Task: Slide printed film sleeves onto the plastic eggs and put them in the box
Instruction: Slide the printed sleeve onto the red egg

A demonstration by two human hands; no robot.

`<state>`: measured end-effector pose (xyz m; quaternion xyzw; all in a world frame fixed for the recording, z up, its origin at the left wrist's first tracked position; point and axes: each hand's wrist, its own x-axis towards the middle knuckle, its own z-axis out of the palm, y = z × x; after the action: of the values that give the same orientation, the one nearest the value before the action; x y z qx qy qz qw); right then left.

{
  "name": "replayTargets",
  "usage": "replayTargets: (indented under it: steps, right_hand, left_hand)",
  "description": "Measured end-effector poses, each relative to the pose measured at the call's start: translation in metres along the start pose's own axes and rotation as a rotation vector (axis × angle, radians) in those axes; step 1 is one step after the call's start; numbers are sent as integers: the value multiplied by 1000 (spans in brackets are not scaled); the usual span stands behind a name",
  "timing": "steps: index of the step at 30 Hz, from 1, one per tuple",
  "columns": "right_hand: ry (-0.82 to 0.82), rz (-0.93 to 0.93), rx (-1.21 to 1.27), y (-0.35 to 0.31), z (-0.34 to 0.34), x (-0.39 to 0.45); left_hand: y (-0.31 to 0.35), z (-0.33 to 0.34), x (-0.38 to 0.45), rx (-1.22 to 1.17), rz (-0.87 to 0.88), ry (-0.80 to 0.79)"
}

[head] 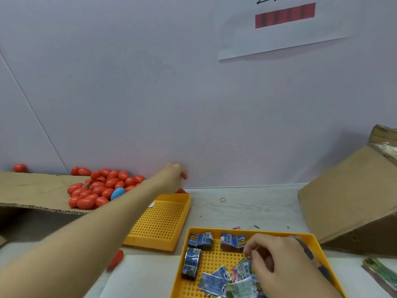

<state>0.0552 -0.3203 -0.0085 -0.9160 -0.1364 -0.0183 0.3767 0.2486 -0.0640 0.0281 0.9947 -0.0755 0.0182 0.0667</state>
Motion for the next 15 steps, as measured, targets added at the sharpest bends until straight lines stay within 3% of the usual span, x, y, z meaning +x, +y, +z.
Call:
replayTargets:
  steps: [8, 15]
  right_hand:
    - [15, 9, -33, 6, -3, 2]
    - [40, 25, -5, 7, -3, 1]
  left_hand:
    - [-8, -4, 25, 227, 72, -302]
    - [-6, -1, 25, 298, 73, -324]
